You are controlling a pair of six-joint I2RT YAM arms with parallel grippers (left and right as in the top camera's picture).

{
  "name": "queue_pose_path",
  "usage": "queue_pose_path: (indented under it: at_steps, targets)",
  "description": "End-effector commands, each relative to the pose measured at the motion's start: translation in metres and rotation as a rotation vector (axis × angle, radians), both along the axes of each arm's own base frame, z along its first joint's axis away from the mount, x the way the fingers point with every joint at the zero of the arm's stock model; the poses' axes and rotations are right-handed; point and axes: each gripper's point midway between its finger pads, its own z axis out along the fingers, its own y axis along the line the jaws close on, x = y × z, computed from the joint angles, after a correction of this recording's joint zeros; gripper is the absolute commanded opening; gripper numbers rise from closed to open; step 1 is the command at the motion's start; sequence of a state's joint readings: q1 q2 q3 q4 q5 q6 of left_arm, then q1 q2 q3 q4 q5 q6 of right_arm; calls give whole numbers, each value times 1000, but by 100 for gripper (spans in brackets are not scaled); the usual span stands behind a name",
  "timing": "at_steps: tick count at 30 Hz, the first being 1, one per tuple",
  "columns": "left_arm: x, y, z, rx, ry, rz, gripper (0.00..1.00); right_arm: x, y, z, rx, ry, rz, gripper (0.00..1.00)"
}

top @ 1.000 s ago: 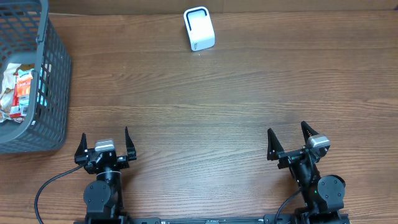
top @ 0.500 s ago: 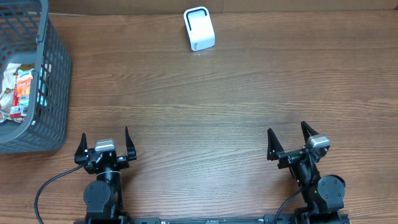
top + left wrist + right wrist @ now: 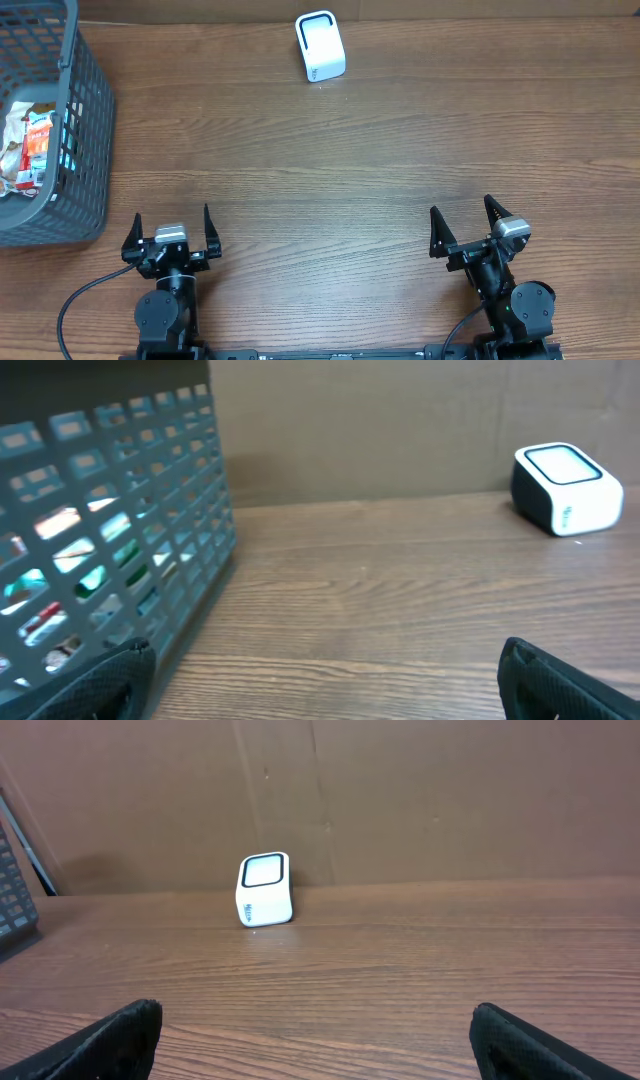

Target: Scan the item barcode

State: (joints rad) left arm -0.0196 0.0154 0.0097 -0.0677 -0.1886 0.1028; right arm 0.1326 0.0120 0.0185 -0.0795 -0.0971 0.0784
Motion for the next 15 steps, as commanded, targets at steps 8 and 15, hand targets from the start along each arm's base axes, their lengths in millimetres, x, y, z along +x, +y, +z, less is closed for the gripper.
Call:
queue_pose_path:
  at_steps: [8,15]
  targets:
    - [-17,-16,33,-190,36,-78,100,1,-2,-3,4,1,-13,100]
    - [-36,-35,69,-279,48,-177,100,1,-2,-3,4,1,-13,100]
